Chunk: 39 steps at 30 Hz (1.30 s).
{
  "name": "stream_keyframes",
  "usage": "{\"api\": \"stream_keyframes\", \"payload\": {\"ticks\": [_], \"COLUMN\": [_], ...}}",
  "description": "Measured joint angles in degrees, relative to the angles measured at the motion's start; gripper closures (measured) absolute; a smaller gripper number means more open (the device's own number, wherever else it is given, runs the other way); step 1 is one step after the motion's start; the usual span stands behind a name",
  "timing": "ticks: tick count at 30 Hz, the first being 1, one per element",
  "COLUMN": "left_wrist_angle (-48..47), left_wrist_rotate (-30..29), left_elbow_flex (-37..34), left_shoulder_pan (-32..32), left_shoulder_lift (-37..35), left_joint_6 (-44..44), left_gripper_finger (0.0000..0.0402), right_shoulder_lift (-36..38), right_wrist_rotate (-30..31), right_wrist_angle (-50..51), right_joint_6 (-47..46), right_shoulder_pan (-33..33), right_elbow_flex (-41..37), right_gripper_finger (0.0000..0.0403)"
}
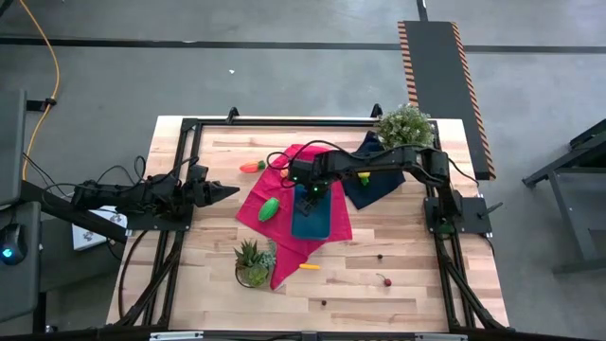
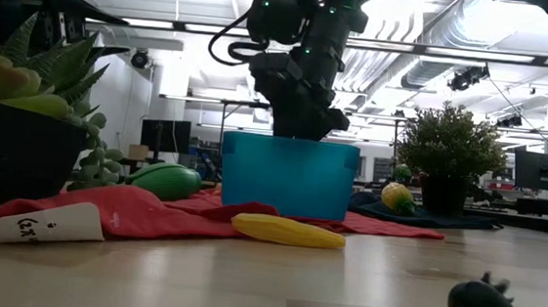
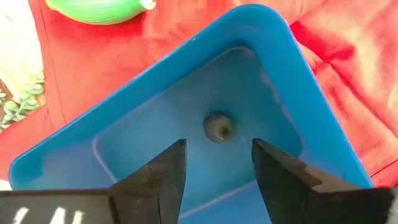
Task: Pick and placing Produce into tupperware
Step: Put the cherry into the blue bin
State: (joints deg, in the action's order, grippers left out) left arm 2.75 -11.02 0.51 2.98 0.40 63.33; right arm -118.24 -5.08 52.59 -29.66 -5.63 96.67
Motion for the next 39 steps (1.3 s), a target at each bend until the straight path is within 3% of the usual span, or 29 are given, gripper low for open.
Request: {"api": "stream_keyframes", "payload": {"ticks": [7, 15, 21, 26, 31, 36, 39], "left_wrist_angle": [0.47, 6.67, 7.21, 1.58, -10.26, -17.73, -22.07], "left_wrist_rotate": [0.35, 0.50, 1.48, 1.61, 5.22, 12.36, 15.67], "left_elbow_flex": [0.00, 0.37, 6.64, 16.79, 31.02, 45.15, 52.66], "left_shoulder_pan": [0.00, 0.00, 0.00, 0.00, 0.00, 0.00, -0.04], "left_shoulder_lift": [-0.02, -0.01, 0.90, 5.70, 16.14, 29.26, 35.83], "left_joint_6": [-2.27, -2.77, -7.61, -12.58, -15.85, -19.94, -22.44], "left_gripper_finger": [0.0273, 0.0273, 0.0273, 0.0273, 0.0273, 0.0273, 0.0273], "right_shoulder_lift": [5.11, 14.21, 20.37, 23.76, 25.16, 32.25, 39.12], "right_wrist_rotate": [2.38, 13.83, 24.88, 29.44, 31.64, 28.23, 20.31], "right_wrist_angle": [2.40, 10.30, 17.45, 21.47, 24.14, 17.14, 8.63], "right_joint_6": [1.90, 3.95, 0.85, -2.37, -5.39, -12.29, -18.49], "right_shoulder_pan": [0.51, 3.09, 6.64, 10.37, 14.43, 18.42, 20.60], "right_elbow_flex": [-0.01, -0.01, -0.01, -0.01, -2.02, -17.55, -29.10], "right_gripper_finger": [0.0229, 0.0229, 0.0229, 0.0229, 0.0229, 0.0229, 0.0229]}}
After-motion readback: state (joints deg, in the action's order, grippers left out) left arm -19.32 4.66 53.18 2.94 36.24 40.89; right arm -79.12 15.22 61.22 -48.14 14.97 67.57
